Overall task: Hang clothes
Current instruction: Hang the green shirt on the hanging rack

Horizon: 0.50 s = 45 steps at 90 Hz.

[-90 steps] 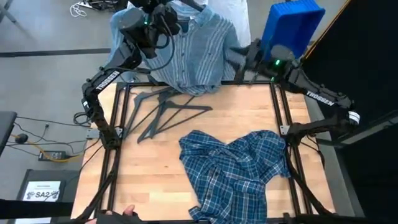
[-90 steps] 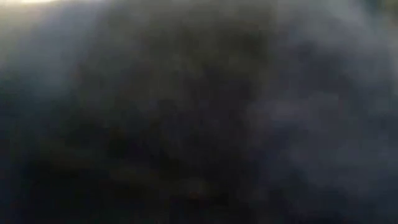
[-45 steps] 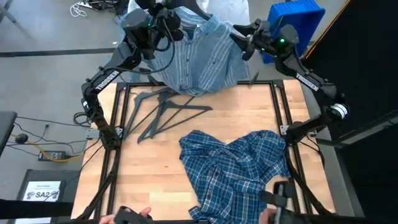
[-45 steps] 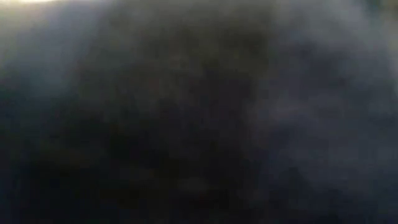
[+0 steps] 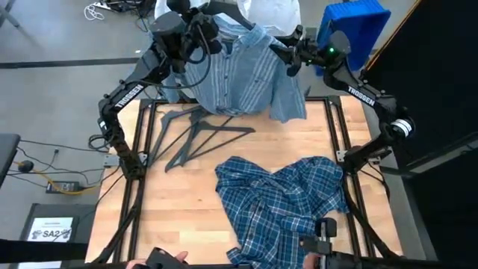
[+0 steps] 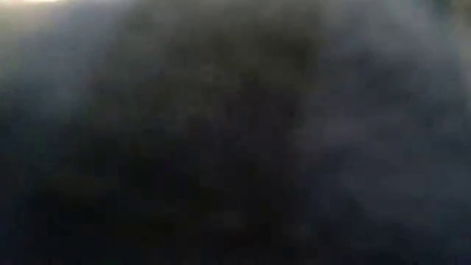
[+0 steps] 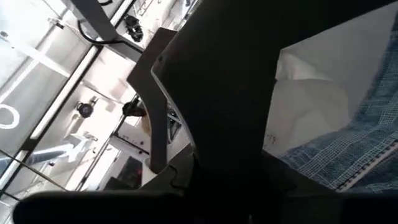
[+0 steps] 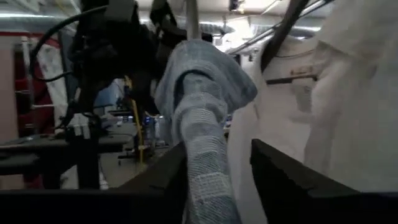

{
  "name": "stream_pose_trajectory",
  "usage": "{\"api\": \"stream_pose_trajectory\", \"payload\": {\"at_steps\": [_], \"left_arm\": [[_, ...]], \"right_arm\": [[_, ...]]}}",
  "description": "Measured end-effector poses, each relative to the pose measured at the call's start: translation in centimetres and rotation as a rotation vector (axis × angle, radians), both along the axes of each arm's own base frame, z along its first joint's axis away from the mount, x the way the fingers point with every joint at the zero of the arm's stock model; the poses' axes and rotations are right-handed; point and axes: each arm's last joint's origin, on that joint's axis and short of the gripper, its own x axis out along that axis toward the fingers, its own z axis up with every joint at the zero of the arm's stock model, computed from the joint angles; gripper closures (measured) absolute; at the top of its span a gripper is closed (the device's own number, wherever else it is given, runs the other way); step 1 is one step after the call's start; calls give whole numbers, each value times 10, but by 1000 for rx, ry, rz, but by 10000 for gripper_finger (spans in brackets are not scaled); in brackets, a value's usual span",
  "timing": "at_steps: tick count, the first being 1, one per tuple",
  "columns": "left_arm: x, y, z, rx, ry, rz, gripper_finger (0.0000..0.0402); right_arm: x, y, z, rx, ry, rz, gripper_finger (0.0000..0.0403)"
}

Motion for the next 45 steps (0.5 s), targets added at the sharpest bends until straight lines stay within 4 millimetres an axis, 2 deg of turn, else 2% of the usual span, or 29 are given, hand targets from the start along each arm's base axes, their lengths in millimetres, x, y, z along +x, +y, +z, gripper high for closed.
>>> {"api": "stream_pose_trajectory", "payload": {"at_steps": [13,37,45], "left_arm": [[2,-2,-1,-7,-4,-25,332],[4,-5,-3,-26,-7,-38,331],[4,-6,-2,-27,-18,-39,300]], "right_arm": [[1,1,-2,-10,32,50,383],[1,2,-2,-19,36,74,386],[1,3,-1,-27,30,74,386]]}}
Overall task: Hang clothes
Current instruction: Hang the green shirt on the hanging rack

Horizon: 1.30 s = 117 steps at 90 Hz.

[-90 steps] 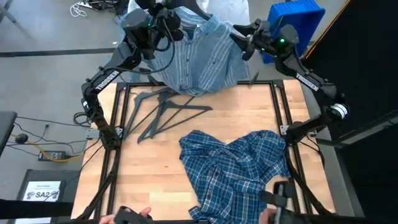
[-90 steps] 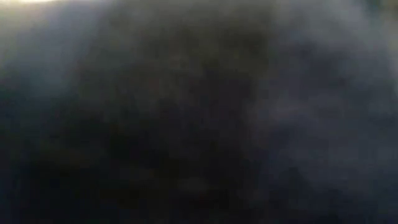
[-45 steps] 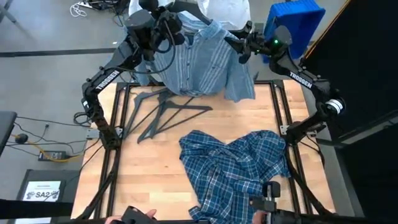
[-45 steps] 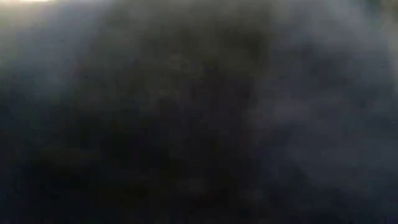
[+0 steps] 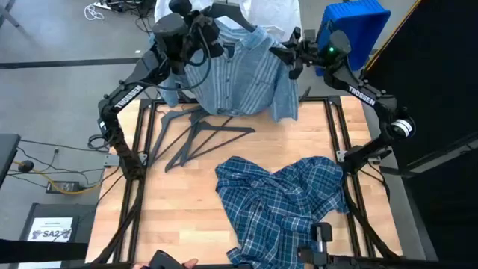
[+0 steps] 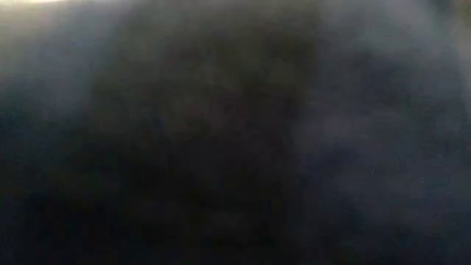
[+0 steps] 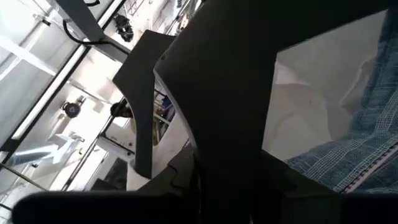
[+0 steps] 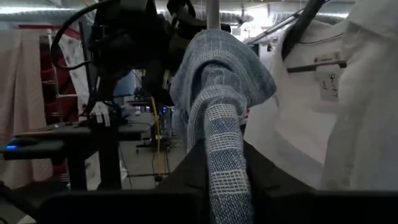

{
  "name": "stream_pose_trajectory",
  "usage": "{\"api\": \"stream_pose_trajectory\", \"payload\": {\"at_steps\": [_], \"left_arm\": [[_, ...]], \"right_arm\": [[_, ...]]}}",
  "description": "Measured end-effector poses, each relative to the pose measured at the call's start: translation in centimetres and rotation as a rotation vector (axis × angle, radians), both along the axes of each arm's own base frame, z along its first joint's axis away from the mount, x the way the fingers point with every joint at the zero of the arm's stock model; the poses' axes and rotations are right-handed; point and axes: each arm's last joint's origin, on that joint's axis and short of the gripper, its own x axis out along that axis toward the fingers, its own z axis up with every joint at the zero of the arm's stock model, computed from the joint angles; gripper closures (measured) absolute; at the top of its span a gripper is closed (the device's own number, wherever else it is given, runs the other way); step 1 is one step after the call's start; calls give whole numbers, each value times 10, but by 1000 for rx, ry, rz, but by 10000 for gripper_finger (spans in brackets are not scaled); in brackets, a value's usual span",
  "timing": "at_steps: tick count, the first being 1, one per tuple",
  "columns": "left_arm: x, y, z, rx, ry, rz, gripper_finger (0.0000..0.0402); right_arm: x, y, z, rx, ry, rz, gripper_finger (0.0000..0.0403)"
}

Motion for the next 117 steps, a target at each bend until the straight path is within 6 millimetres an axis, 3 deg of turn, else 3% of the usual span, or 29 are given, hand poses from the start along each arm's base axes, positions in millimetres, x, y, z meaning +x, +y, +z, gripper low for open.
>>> {"api": "stream_pose_trajectory", "payload": {"at_steps": [14,27,45,75,93,104,117], "left_arm": [[-1,0,0,3,5,61,229],[-3,0,1,24,51,104,194],[-4,-8,5,44,71,115,185],[-11,-61,23,68,45,48,184],[-2,-80,-8,-77,261,-40,184],[7,-70,-35,-138,346,6,184],[8,-50,-48,-126,393,121,184]], "right_arm": [[2,1,2,-6,-21,-11,387],[4,4,3,-11,-37,-21,387],[5,3,3,-5,-48,-50,387],[4,3,3,1,-55,-68,387],[4,3,4,0,-64,-64,387],[4,4,6,3,-77,-44,387],[3,6,8,11,-82,-17,387]]}}
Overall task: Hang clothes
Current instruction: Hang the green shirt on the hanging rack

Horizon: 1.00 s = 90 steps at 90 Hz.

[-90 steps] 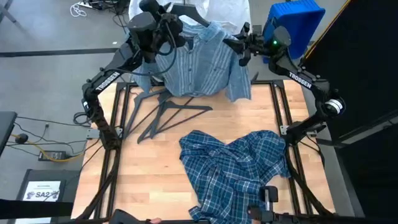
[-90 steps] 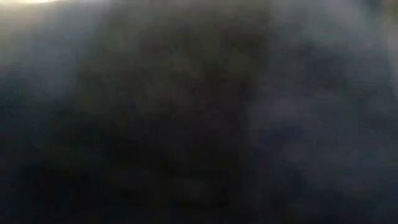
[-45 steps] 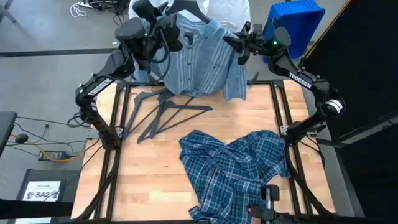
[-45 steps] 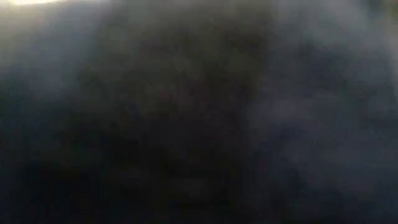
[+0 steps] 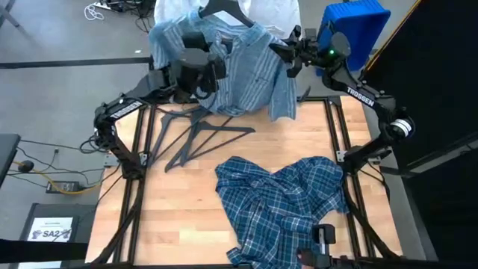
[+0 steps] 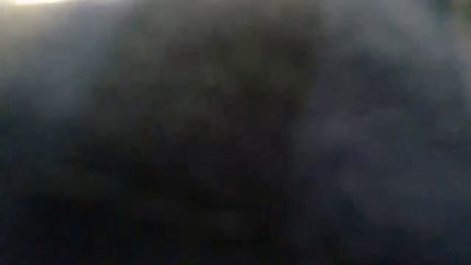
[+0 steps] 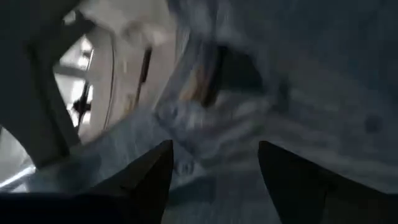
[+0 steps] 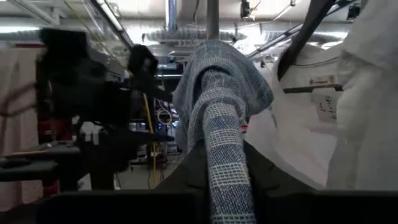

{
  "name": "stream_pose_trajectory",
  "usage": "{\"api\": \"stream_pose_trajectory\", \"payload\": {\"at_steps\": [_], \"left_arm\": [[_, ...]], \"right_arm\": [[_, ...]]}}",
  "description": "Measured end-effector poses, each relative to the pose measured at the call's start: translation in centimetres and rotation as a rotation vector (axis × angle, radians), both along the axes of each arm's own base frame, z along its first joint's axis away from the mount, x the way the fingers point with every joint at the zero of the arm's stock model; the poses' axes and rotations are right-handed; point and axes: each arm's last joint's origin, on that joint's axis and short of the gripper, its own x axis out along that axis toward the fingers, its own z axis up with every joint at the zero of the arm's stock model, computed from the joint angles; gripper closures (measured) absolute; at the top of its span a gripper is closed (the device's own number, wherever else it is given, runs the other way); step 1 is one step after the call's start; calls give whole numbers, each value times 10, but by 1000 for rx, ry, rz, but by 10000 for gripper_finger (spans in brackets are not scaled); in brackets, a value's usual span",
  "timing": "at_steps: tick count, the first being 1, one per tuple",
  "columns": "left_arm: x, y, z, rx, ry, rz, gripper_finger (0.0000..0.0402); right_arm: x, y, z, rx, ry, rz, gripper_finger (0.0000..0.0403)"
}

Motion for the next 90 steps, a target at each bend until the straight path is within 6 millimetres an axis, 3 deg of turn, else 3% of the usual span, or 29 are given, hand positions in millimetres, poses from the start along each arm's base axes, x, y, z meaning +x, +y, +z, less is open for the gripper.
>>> {"api": "stream_pose_trajectory", "payload": {"at_steps": [11,31,49,66,90], "left_arm": [[3,15,-2,39,-53,37,191],[4,36,-11,114,28,38,225],[3,53,-8,217,-37,76,285],[2,56,3,320,-114,59,387],[1,53,8,355,-156,45,401]], "right_arm": [[0,1,0,4,5,16,387],[-2,5,4,12,-3,25,387],[-7,9,12,8,-64,-49,387],[-8,7,19,13,-143,-108,387],[2,1,42,11,-156,-45,387]]}}
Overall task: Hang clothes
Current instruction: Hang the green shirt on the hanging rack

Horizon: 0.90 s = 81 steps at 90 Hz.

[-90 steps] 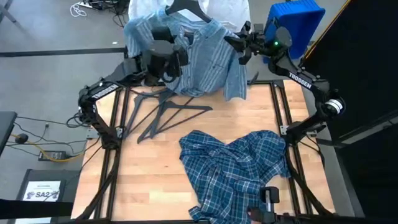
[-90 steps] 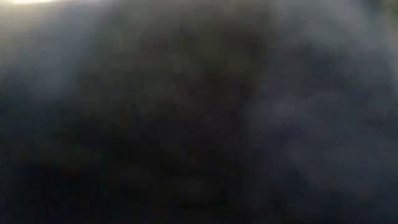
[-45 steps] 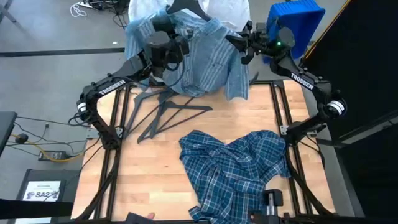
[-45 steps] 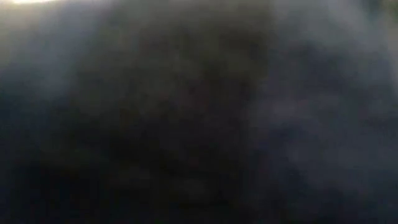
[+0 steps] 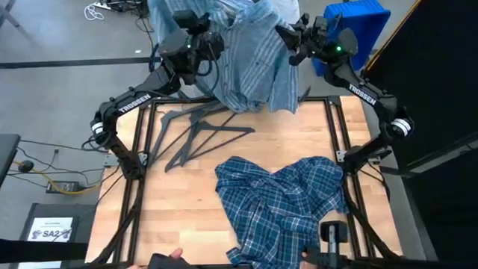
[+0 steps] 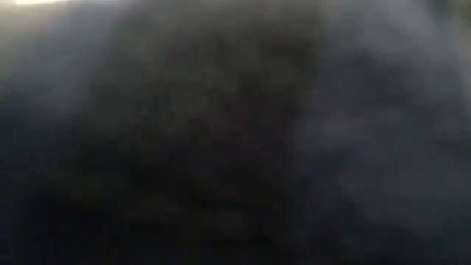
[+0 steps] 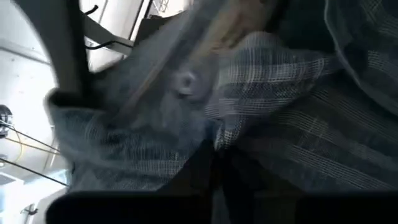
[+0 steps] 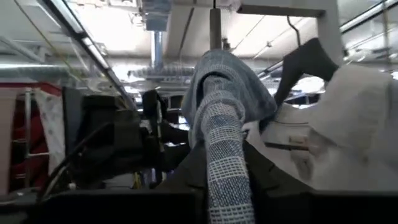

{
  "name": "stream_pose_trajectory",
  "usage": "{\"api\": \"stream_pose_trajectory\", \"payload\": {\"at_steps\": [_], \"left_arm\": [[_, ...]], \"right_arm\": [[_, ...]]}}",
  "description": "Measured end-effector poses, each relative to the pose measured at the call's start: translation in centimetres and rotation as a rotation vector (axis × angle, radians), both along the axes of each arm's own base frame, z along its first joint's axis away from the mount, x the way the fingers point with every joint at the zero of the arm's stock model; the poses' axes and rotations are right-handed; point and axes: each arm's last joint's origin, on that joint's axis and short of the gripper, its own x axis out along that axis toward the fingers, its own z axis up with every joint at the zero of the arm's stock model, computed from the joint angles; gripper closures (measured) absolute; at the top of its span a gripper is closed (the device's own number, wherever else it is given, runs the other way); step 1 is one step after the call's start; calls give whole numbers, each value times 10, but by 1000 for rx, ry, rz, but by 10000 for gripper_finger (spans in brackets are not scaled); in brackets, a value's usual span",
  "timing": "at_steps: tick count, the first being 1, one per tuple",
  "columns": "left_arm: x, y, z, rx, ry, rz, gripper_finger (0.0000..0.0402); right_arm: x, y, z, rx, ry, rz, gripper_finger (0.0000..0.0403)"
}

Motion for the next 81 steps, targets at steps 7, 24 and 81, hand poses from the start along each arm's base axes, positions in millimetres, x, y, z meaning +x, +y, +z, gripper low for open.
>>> {"api": "stream_pose_trajectory", "payload": {"at_steps": [7,24,81], "left_arm": [[0,-1,0,-3,3,2,401],[1,-2,0,-2,1,-1,401],[3,-3,-5,-21,76,19,401]], "right_arm": [[7,-6,4,21,14,21,387],[20,-27,7,90,28,74,387],[-9,-65,3,210,85,-4,387]]}}
